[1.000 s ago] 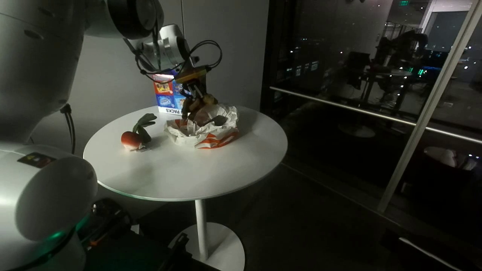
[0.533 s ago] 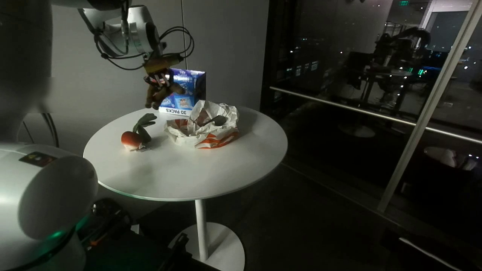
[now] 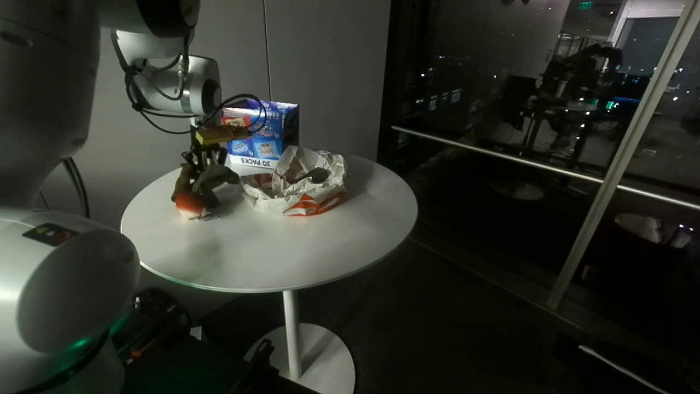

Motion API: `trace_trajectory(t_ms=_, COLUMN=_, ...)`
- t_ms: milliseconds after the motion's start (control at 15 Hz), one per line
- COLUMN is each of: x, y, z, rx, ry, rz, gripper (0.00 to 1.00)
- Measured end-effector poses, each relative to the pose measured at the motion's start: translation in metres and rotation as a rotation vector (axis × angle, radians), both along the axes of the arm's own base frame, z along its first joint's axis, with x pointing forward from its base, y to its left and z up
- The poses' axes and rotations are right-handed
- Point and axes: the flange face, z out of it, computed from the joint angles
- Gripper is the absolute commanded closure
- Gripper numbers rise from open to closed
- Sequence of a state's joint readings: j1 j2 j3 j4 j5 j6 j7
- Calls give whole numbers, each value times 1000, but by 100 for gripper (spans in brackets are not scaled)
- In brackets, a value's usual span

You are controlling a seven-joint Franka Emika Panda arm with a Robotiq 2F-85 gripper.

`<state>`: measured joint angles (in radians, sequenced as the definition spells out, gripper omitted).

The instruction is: Remove the objects in the plastic bag and place them on the table

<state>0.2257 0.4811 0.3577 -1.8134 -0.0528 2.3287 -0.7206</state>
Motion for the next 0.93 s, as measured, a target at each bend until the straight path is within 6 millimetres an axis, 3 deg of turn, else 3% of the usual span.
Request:
trace_trajectory(t_ms=67, x=0, y=-5, z=-13, rx=-10, ry=34, rz=20, gripper=42)
trace_trajectory(t_ms=133, x=-1, y=-8, z=-23, rx=-14, ry=65, rz=36, gripper=61)
trace_trajectory(t_ms=200, x=-1, y=-10, z=-27, rx=-15, ry=75, rz=38, gripper=53)
trace_trajectory(t_ms=467, x=-1, y=-9, z=-28, rx=-16, ry=75, rz=38, gripper=52)
trace_trajectory(t_ms=533, x=-1, y=-9, z=-28, rx=-16, ry=75, rz=38, gripper=27)
trace_trajectory(t_ms=667, x=-1, y=-9, z=-28, rx=-16, ry=76, rz=38, gripper=22)
trace_trajectory(t_ms=800, x=-1, y=-6, z=-26, rx=-10, ry=60, rz=43, gripper=7)
trace_trajectory(t_ms=933, x=3, y=8, z=-10, rx=31, ry=-6, rz=33, gripper=0)
